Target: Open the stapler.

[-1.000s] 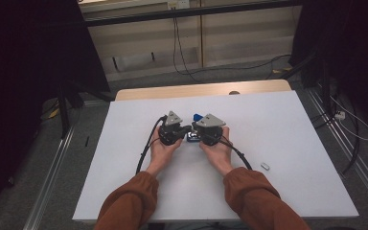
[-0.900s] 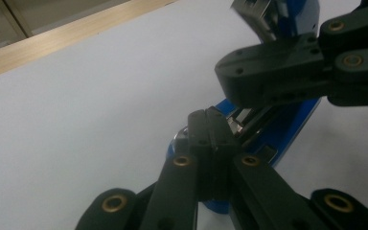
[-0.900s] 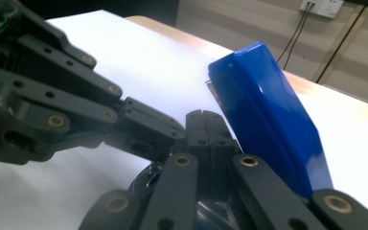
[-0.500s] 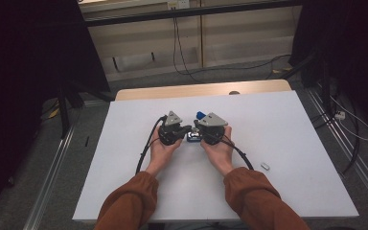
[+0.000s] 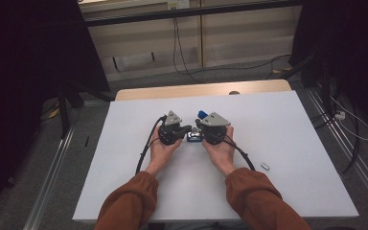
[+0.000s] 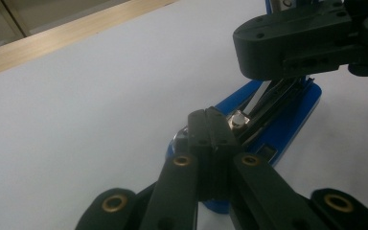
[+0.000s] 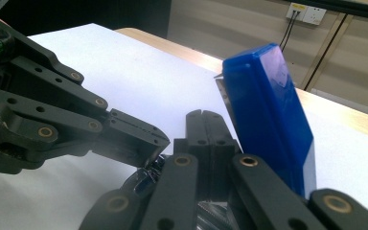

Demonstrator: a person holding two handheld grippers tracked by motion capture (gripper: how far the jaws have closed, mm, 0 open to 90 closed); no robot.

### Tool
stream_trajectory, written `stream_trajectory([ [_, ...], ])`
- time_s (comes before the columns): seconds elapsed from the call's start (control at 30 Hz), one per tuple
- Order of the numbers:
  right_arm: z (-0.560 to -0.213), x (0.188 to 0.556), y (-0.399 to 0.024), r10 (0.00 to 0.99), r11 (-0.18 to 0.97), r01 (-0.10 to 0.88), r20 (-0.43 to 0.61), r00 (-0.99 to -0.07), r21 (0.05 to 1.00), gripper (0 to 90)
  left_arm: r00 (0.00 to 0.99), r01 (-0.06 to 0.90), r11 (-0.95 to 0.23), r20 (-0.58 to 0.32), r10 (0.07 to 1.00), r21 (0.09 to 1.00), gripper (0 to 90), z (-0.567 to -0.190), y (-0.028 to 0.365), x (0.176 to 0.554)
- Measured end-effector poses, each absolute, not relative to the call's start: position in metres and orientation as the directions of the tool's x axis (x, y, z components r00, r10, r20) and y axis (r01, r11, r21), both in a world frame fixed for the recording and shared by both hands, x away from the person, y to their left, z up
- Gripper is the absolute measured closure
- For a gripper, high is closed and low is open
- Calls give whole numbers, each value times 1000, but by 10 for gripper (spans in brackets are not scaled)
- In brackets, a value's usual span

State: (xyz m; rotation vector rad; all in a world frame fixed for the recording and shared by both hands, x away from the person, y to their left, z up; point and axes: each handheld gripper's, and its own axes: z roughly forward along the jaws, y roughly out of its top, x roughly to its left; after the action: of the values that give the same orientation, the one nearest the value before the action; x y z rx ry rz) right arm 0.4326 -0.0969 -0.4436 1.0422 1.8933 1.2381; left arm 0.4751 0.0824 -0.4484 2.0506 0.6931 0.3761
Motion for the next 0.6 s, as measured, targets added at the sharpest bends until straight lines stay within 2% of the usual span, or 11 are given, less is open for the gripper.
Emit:
stream_trajectory([
  [0.6,-433,430,-108,890,221,239,-95,-446,946,900,801,317,-432,5,599,844,900,-449,83,475],
])
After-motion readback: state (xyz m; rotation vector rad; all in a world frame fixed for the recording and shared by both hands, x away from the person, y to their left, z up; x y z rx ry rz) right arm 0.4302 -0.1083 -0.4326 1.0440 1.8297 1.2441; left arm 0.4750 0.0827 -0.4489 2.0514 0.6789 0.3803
